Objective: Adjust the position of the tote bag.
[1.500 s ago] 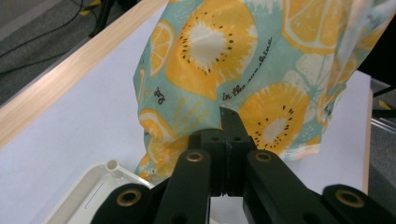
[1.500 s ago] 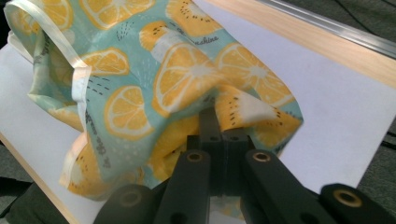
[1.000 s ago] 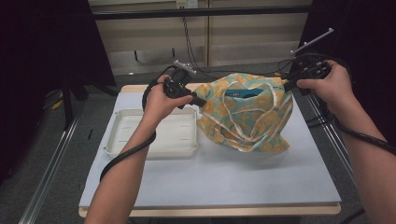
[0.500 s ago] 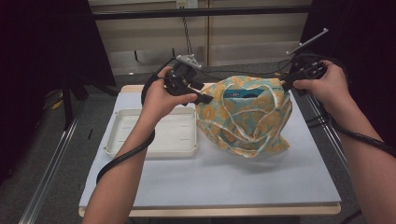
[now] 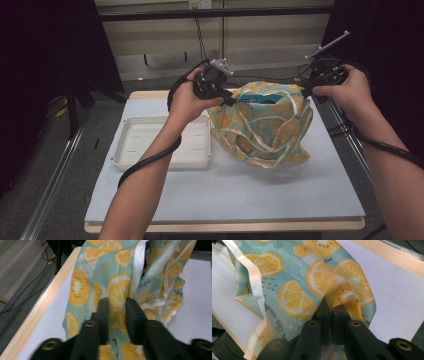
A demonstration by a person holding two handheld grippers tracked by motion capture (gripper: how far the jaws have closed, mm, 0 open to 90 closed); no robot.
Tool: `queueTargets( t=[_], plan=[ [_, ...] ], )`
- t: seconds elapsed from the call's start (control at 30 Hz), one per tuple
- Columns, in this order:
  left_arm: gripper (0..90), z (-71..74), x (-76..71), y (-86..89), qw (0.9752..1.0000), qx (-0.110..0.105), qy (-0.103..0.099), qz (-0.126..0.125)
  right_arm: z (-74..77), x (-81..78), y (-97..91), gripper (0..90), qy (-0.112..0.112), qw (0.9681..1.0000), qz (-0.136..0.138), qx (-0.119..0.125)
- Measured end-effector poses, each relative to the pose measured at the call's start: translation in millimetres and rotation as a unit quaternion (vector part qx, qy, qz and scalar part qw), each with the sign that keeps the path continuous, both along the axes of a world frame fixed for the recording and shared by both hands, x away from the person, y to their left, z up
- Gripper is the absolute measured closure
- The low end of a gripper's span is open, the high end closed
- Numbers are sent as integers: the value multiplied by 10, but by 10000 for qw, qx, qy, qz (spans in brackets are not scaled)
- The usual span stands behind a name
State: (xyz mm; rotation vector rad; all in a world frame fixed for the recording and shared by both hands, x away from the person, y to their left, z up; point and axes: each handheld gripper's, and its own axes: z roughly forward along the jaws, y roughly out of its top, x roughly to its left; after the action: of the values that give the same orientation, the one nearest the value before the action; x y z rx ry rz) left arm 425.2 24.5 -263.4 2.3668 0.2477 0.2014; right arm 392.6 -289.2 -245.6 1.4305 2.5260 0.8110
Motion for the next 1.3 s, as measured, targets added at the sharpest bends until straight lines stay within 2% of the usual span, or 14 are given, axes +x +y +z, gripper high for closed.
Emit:
queueTargets(
  t=[0.13,0.23,0.37,0.43,0.47,0.57,0.67,0.73,0.93,1.1,1.3],
  plan=[
    [884,89,-4,1,10000,-28,55,-43,-24,7,1,864,8,10000,4,-55],
    [897,192,6,26,9998,-177,-24,-6,-36,19,-5,867,-25,10000,80,-51],
    [897,324,59,27,9991,-341,-195,145,-37,26,-9,866,2,10000,48,-23],
    [897,347,103,11,9988,-421,-158,192,-35,30,-17,864,26,10000,41,11],
    [897,353,128,-8,9990,-387,-149,174,-36,33,-20,863,31,10000,71,16],
    [896,335,191,-79,9990,-370,-137,187,-36,34,-37,861,24,10000,94,7],
    [895,266,244,-151,9991,-378,30,166,-28,28,-58,849,60,10000,66,-34],
    [894,190,279,-198,9995,-259,125,155,-21,18,-74,820,53,9999,90,-85],
    [890,22,303,-252,9989,-200,398,165,1,-44,-123,713,-73,9999,83,-120],
    [886,-24,295,-265,9986,-209,447,182,42,-126,-182,613,-262,9994,104,-199],
    [887,-30,293,-254,9984,-146,504,215,122,-241,-256,514,-338,9990,134,-274]
  ],
)
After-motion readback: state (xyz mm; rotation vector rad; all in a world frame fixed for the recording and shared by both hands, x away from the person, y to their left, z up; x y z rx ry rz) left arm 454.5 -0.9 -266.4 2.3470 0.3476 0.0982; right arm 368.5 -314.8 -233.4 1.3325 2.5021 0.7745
